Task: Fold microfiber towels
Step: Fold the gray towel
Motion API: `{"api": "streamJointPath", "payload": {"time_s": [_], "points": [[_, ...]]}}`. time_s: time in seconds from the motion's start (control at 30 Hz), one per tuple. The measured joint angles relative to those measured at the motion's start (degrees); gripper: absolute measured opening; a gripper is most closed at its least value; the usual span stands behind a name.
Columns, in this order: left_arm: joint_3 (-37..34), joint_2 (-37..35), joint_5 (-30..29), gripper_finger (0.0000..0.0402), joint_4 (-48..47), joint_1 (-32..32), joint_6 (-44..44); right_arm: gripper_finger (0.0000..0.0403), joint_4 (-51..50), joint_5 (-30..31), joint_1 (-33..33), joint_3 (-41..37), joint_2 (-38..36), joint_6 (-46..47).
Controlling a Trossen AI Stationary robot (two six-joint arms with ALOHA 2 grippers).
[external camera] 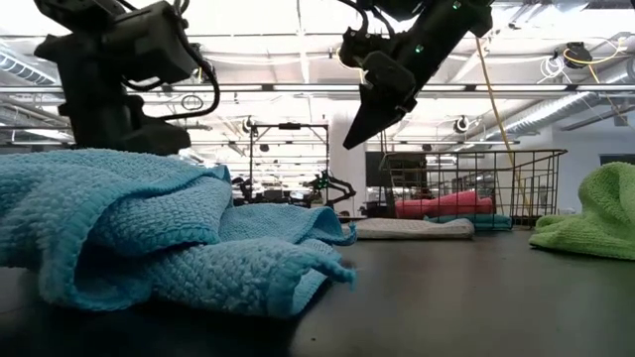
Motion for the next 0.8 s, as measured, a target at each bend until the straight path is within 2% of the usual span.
{"api": "streamJointPath", "payload": {"time_s": [0.23, 0.5, 0.8], "points": [[3.53, 0.47, -1.35, 0.0010, -1.93, -1.16, -1.04, 0.0000, -1.12, -1.71, 0.00, 0.07, 0.00, 0.00], [9.68, 0.45, -2.26, 0.0012, -5.41, 0.65, 3.24, 0.0004, -9.53, -1.68, 0.09, 0.09, 0.00, 0.53], [11.15, 0.39, -4.61, 0.0016, -5.58, 2.93, 5.36, 0.0048, -22.89, -5.04, 0.25, 0.09, 0.00, 10.98]]}}
